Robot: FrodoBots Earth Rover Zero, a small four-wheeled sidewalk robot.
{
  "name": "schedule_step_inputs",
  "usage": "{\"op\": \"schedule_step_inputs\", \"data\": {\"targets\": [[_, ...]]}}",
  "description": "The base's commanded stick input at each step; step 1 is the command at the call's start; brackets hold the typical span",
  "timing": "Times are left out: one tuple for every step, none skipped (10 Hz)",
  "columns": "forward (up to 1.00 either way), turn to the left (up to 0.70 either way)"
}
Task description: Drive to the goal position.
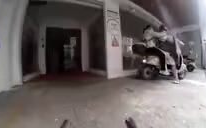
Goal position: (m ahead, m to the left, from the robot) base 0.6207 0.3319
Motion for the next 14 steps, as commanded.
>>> {"op": "schedule_step_inputs", "data": {"targets": [[0.31, 0.0], [0.32, 0.0], [0.31, 0.0], [0.32, 0.0], [0.33, 0.0], [0.35, 0.0], [0.4, 0.0], [0.43, 0.0], [0.48, 0.0], [0.57, 0.0], [0.65, 0.0], [0.69, 0.0], [0.7, 0.0], [0.7, 0.0]]}}
